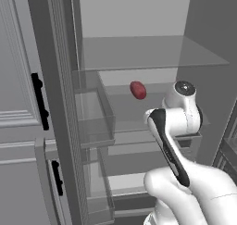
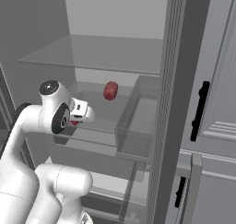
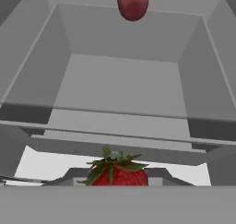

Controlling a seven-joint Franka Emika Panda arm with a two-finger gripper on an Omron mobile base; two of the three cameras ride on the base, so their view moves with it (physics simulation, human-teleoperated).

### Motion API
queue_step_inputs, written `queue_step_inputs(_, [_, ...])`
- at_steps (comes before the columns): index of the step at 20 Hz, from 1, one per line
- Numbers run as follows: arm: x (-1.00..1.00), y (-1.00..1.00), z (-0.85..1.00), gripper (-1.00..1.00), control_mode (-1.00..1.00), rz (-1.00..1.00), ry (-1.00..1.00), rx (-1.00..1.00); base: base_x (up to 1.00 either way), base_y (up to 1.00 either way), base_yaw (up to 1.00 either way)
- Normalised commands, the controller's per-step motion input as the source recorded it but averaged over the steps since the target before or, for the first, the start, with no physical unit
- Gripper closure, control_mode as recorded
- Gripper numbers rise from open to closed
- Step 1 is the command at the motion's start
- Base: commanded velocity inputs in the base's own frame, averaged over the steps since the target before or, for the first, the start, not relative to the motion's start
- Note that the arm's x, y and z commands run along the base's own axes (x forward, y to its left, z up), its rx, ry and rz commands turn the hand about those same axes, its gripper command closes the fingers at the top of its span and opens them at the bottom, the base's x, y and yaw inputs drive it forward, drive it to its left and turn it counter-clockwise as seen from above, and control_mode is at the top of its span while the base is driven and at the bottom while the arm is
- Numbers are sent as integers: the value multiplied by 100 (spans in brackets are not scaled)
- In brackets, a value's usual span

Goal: Take the strawberry from the fridge and place it on top of the pancake, located on the dining counter.

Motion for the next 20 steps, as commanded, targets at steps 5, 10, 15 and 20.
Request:
queue_step_inputs(5, [-91,0,86,100,-100,0,0,0,0,0,0])
queue_step_inputs(10, [-63,0,69,100,-100,0,1,0,0,0,0])
queue_step_inputs(15, [-35,0,41,100,-100,0,11,0,0,0,0])
queue_step_inputs(20, [-32,0,2,100,-100,0,9,0,0,0,0])
